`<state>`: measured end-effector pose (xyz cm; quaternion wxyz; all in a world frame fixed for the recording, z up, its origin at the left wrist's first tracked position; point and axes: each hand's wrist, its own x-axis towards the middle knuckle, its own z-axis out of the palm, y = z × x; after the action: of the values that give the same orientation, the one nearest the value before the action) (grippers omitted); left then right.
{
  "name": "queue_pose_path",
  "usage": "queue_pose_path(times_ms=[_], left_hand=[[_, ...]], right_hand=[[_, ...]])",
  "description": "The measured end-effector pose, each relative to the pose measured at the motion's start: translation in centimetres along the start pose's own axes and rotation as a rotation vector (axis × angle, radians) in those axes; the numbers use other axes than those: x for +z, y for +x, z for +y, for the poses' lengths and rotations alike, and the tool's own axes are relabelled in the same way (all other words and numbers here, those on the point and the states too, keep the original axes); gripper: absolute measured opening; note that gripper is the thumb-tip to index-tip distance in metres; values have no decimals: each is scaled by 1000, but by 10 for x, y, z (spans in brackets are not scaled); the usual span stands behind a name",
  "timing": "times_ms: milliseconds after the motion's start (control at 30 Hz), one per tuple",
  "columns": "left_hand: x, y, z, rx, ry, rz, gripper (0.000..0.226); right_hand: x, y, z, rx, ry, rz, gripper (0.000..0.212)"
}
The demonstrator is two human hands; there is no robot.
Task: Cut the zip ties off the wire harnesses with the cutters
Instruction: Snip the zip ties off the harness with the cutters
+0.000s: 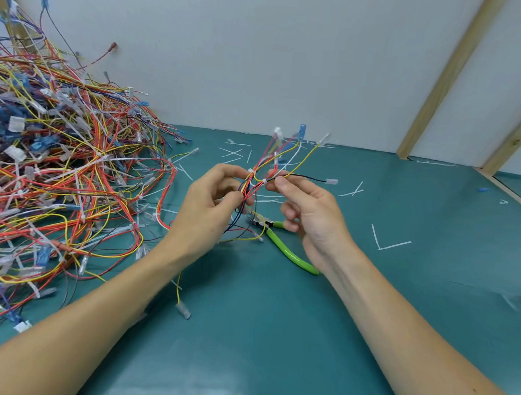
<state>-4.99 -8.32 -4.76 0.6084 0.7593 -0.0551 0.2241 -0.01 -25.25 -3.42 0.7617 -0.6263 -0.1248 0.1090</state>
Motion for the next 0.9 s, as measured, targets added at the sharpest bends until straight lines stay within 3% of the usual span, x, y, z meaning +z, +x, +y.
queue_pose_path(times_ms=[133,267,367,900], left_hand=[[2,-2,-1,-31,64,15,26],[0,-3,0,245,372,120,19],[0,-3,4,348,425,104,9],[1,-5,8,185,271,89,8]], right_hand=[[-4,0,1,-23,-66,-12,8],[-6,0,0,-20,-101,-5,10],[-3,-2,1,-24,-122,-42,8],[-12,3,-2,-1,22,-54,15]])
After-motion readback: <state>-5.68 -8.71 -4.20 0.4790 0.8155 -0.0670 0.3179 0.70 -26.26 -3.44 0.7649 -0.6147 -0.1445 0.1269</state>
